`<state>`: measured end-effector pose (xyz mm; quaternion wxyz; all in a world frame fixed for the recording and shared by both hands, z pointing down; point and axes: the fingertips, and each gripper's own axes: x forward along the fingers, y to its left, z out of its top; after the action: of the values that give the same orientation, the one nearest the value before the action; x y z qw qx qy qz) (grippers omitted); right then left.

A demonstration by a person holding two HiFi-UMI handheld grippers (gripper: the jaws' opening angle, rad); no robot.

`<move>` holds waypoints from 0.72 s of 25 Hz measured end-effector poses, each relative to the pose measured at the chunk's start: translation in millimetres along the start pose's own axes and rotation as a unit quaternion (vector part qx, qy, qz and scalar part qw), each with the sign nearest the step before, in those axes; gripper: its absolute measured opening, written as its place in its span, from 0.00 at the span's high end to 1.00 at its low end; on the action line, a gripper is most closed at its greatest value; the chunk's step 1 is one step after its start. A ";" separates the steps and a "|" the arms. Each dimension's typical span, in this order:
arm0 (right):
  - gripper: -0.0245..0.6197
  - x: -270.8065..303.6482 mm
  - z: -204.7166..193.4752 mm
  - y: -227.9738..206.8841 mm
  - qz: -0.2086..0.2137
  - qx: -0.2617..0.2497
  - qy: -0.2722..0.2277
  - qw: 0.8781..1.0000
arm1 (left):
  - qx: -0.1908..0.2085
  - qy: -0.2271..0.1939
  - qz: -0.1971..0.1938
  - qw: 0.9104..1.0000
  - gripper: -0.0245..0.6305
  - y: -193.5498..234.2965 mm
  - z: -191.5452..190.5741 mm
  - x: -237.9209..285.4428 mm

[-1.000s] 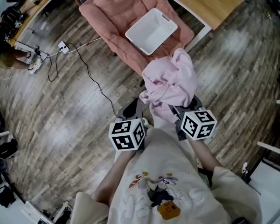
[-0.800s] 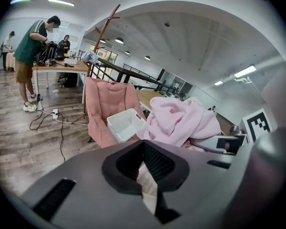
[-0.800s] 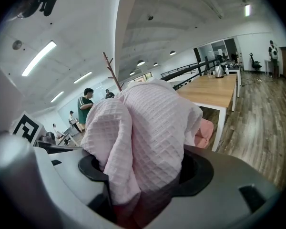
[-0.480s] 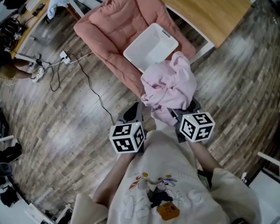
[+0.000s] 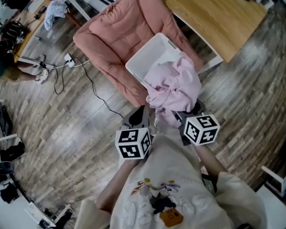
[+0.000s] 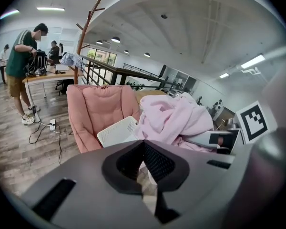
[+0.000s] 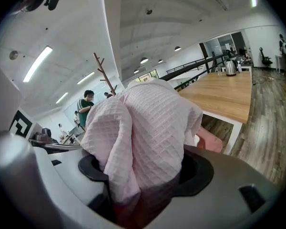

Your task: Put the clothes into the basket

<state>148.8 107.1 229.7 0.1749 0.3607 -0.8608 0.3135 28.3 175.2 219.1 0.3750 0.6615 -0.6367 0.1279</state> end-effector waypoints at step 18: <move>0.43 38.7 11.1 -10.5 0.016 0.001 0.026 1.000 | -0.029 0.016 0.021 0.999 0.96 19.1 5.6 27.3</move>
<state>129.3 74.3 246.2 0.1917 0.3387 -0.8612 0.3269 13.0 153.0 239.2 0.4013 0.6345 -0.6482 0.1276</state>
